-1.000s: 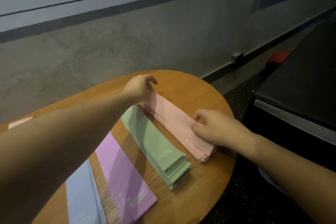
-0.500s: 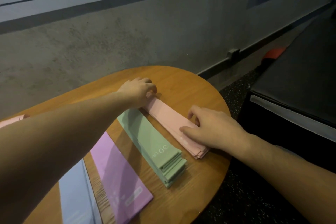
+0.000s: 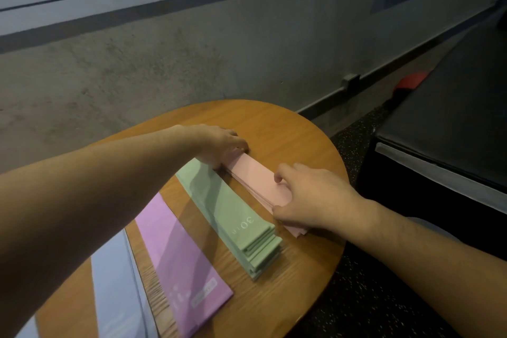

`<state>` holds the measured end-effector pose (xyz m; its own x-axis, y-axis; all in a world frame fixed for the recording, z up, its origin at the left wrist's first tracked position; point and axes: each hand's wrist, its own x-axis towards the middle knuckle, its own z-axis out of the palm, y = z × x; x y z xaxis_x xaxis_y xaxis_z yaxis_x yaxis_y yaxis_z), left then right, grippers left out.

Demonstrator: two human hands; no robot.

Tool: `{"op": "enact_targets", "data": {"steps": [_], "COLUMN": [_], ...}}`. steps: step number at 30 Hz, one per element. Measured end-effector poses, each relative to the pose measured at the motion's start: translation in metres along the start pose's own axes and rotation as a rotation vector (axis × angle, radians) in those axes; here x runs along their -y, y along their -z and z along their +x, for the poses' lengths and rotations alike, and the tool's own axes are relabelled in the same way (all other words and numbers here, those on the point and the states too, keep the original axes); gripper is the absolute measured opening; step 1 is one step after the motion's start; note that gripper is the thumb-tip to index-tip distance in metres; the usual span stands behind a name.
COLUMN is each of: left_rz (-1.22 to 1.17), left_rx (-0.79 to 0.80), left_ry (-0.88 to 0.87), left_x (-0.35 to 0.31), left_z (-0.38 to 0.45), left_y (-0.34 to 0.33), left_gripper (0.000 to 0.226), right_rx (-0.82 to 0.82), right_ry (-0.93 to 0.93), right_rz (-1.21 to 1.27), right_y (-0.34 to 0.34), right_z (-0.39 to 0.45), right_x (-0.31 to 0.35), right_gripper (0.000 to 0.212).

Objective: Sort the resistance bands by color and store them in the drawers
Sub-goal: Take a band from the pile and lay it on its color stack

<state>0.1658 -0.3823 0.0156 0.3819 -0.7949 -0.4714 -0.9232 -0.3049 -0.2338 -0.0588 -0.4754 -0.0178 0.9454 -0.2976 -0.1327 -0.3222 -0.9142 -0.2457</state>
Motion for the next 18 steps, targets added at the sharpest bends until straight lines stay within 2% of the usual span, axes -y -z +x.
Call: {"op": "enact_targets", "data": {"steps": [3,6,9,14,18], "left_rz": [0.037,0.098,0.147,0.125,0.182], "left_rx": [0.029,-0.027,-0.061,-0.010,-0.072], "left_ry": [-0.006,0.003,0.006,0.004,0.018], "left_x": [0.005,0.011,0.012,0.013,0.014], "left_z": [0.001,0.003,0.005,0.009,0.008], "left_y": [0.001,0.000,0.000,-0.003,-0.005], "left_gripper": [0.082,0.073,0.069,0.080,0.068], "right_rx": [-0.038,-0.011,-0.004,-0.042,-0.044], "right_ry": [0.020,0.013,0.016,0.037,0.034], "right_rz": [-0.050,-0.039,-0.012,-0.038,-0.026], "right_y": [-0.003,-0.003,-0.002,-0.005,-0.006], "right_z": [-0.001,-0.003,-0.004,-0.006,-0.007], "right_x": [0.001,-0.001,0.000,0.004,0.002], "right_gripper": [0.061,0.067,0.064,0.057,0.059]}}
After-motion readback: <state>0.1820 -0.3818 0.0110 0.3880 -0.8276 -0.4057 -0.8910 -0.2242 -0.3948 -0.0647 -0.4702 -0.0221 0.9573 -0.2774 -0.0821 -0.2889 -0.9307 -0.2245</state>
